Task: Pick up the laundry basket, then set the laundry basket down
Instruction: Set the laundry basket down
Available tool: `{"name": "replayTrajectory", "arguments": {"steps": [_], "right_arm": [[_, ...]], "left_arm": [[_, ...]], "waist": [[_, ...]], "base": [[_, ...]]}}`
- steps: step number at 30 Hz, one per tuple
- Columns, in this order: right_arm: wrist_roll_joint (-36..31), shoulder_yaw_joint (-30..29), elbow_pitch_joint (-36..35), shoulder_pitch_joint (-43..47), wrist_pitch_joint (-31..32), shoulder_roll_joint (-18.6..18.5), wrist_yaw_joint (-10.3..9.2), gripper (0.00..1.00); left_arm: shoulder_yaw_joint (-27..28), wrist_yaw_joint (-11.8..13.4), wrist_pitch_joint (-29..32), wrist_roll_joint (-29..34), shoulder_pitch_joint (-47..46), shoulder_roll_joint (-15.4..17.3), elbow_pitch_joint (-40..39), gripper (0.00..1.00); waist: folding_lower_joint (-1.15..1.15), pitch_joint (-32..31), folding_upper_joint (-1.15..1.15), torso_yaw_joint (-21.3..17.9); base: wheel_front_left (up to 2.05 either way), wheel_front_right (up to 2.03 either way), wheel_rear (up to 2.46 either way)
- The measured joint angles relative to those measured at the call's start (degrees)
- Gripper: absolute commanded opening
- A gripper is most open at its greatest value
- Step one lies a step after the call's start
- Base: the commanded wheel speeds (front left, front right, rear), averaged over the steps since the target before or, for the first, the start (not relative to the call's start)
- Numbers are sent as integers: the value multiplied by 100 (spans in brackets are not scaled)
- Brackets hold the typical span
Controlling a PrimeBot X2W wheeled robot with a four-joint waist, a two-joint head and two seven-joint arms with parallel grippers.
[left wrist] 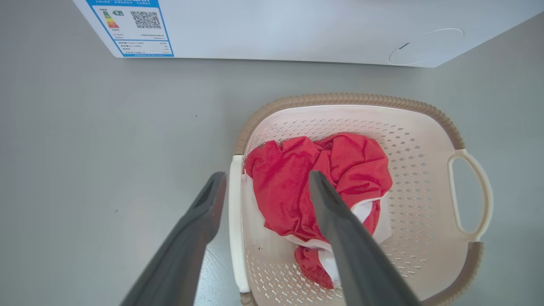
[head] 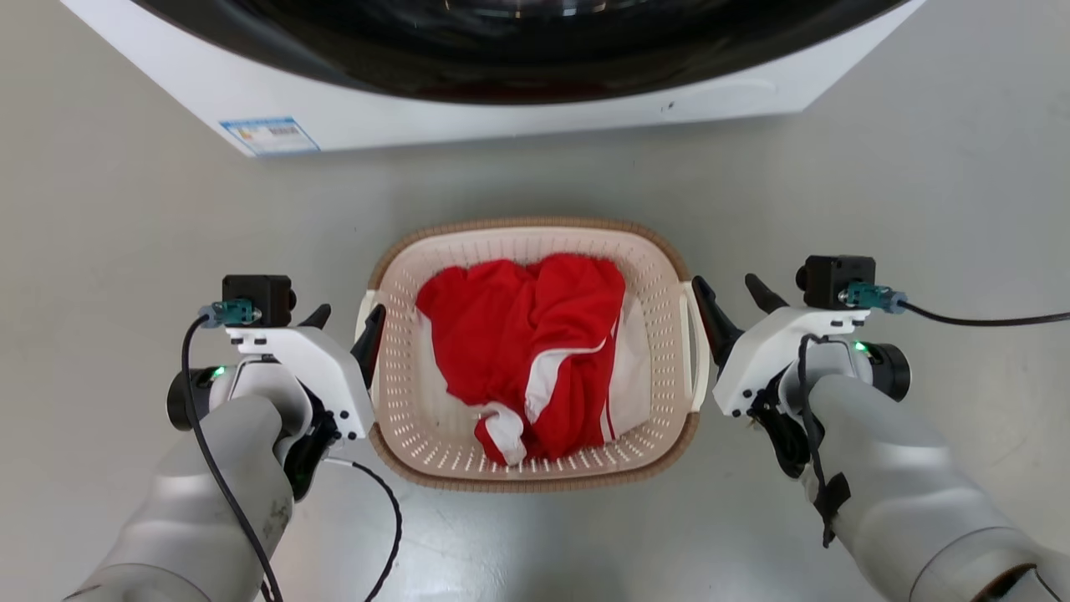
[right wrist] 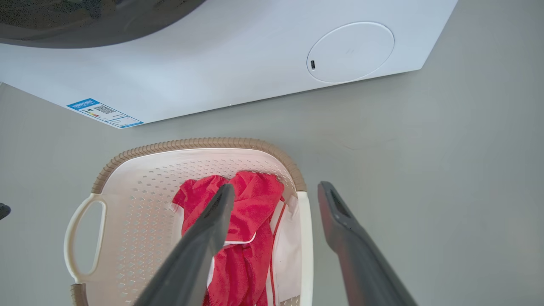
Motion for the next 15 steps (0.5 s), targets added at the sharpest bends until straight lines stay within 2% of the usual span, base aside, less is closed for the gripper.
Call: {"name": "replayTrajectory", "arguments": {"steps": [6,15], "right_arm": [[-641,-498,-388,263,-1,-116,-1,100],[-1640,-1436,-1065,821,-1,-281,-1,100]], "left_arm": [[369,0,-3,131,135,113,-278,100],[1191,0,-18,856,607,234,-744,100]], "waist": [[0,-536,0,8],[0,-1149,0,79]], "base": [[0,0,0],[0,0,0]]}}
